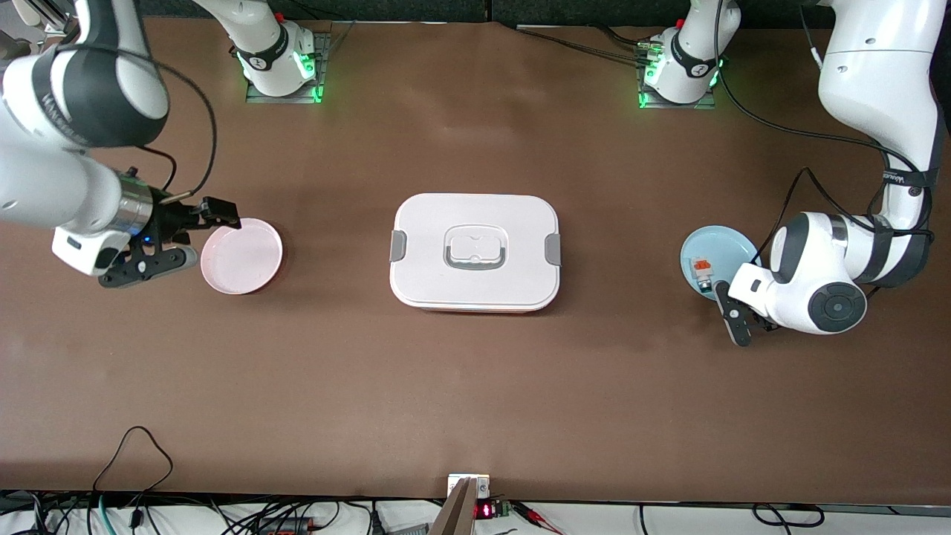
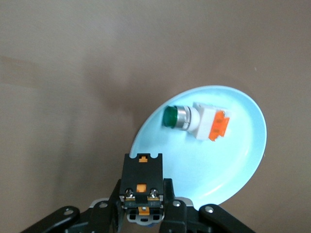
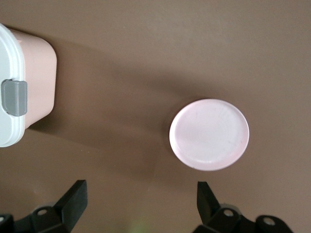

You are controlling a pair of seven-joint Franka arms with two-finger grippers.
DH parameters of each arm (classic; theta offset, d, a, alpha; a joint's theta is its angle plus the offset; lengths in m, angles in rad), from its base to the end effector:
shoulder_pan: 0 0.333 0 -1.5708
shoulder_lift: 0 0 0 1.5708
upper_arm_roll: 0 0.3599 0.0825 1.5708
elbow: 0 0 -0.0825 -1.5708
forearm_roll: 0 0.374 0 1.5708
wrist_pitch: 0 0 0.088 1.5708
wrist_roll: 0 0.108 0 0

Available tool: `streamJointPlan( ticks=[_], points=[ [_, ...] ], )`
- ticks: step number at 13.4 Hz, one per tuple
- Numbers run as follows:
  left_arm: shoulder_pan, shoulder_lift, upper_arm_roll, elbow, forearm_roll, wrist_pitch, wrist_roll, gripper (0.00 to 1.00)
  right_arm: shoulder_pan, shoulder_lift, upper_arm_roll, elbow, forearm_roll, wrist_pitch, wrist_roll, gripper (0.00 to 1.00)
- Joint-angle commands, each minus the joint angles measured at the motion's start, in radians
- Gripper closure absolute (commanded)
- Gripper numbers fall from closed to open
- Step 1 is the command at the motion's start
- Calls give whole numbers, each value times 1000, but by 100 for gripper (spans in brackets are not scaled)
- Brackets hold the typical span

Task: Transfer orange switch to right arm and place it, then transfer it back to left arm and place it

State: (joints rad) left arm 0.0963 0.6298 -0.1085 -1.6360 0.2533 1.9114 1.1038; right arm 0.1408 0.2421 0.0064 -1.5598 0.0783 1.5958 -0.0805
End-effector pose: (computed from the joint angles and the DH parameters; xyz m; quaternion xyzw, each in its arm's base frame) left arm 0.6653 0.0198 0.2699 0.8011 -0.5681 -0.1871 0.0237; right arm 0.6057 0.0977 0.5339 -0.9880 -0.1079 0.1040 0.0361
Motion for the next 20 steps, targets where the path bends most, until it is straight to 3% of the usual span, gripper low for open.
streamJointPlan(
  ticks=[1, 3, 7, 9, 10, 11, 12, 13, 16, 18, 20],
  points=[
    [19, -35, -10, -70, 34, 21, 33, 95, 8, -12, -9, 44, -40, -71, 74, 0],
    [25, -51, -11, -114, 35, 30, 33, 94, -1, -15, -61, 67, -64, -129, 62, 0],
    [40, -67, -10, -203, 34, 126, 30, 88, -13, -9, -72, 179, -63, -255, 70, 0],
    [40, -67, -10, -206, 34, 133, 30, 83, -20, -12, -69, 208, -136, -260, 58, 0],
    [40, -67, -10, -206, 34, 133, 30, 72, -52, -14, -65, 219, -182, -249, 41, 0],
    [40, -67, -10, -206, 35, 133, 30, 70, -93, -14, -66, 234, -199, -234, 41, 0],
    [40, -67, -10, -206, 35, 133, 30, 52, -148, -14, -68, 233, -189, -194, 35, 0],
    [42, -67, -10, -206, 35, 133, 31, 4, -180, -17, -65, 227, -172, -177, 36, 0],
    [40, -67, -10, -206, 35, 130, 28, 0, -213, -44, -71, 172, -72, -149, 48, 0],
    [40, -82, -11, -200, 34, 115, 18, 0, -221, -84, -72, 113, -68, -115, 44, 0],
    [36, -116, -22, -162, 24, 14, -66, 0, -213, -99, -72, 83, -77, -131, 44, 0]
  ],
)
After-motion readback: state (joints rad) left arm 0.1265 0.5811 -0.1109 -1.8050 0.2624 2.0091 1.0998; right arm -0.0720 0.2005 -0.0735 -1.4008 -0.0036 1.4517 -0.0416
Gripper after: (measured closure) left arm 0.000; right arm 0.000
